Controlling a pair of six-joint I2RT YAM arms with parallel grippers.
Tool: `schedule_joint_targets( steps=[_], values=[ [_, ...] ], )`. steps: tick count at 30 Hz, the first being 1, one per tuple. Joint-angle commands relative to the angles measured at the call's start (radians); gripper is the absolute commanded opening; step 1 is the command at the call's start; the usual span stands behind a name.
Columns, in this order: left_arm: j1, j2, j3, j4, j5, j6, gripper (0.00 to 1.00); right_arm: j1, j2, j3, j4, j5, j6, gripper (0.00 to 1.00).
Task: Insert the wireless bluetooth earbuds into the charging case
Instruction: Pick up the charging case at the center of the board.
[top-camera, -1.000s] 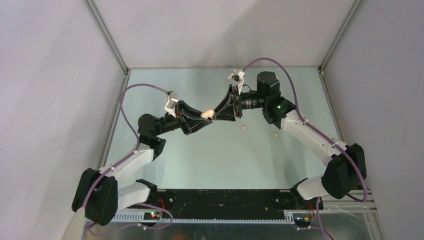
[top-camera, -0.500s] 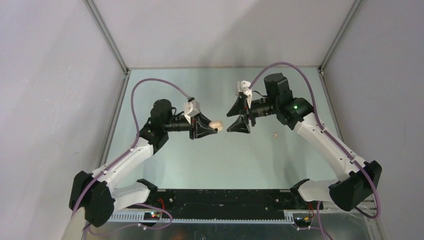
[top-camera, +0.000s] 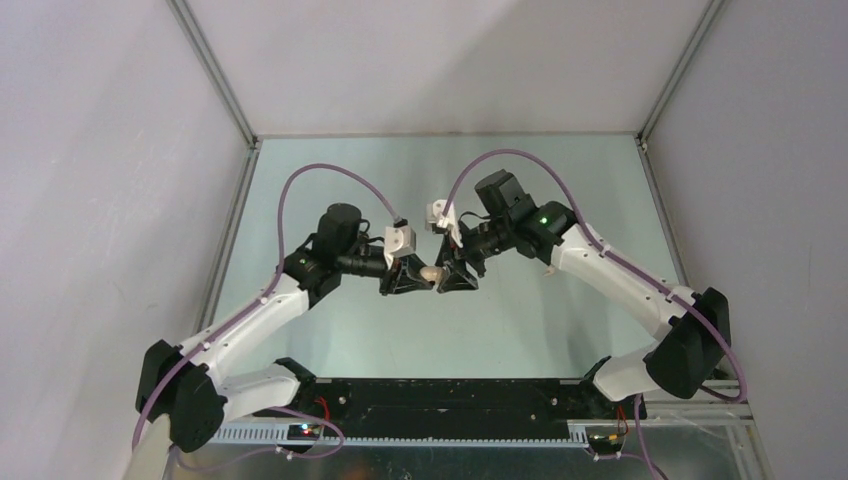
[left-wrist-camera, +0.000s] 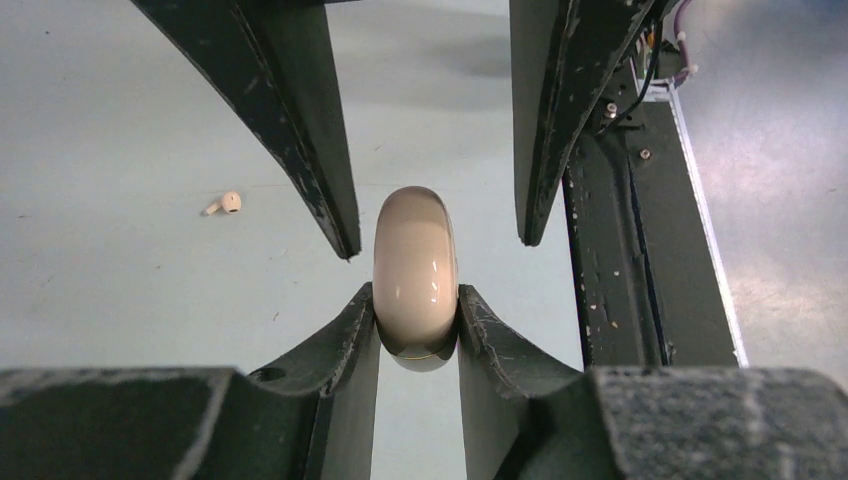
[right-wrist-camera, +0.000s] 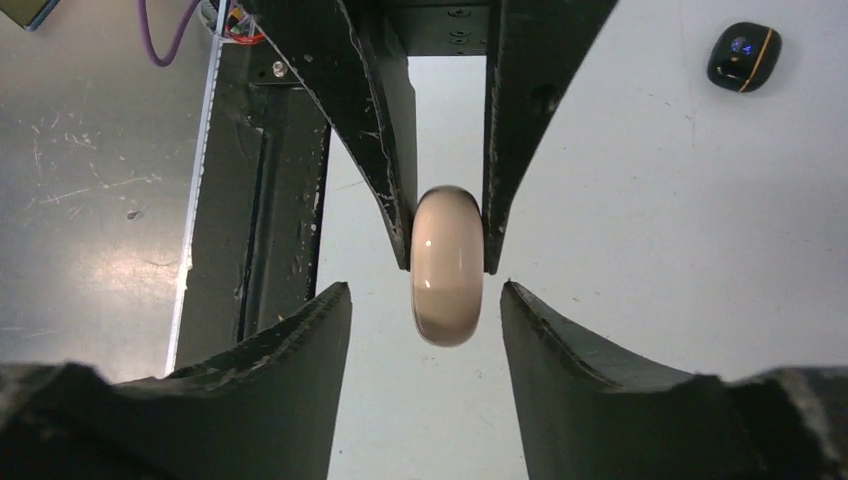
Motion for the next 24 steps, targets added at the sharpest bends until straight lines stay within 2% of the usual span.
schedule_joint_targets(
  steps=[1, 10, 24],
  values=[
    [-0.015, 0.0, 0.039, -0.036, -0.008, 0.072, 0.22, 0.027, 0.007, 0.031, 0.0, 0.065, -0.026, 0.57],
    [-0.032, 0.006, 0.048, -0.068, -0.023, 0.104, 0.23, 0.042, 0.008, 0.031, -0.022, 0.082, -0.047, 0.44],
    [-0.039, 0.007, 0.053, -0.075, -0.02, 0.107, 0.23, 0.058, 0.026, 0.031, -0.04, 0.076, -0.06, 0.39]
  ],
)
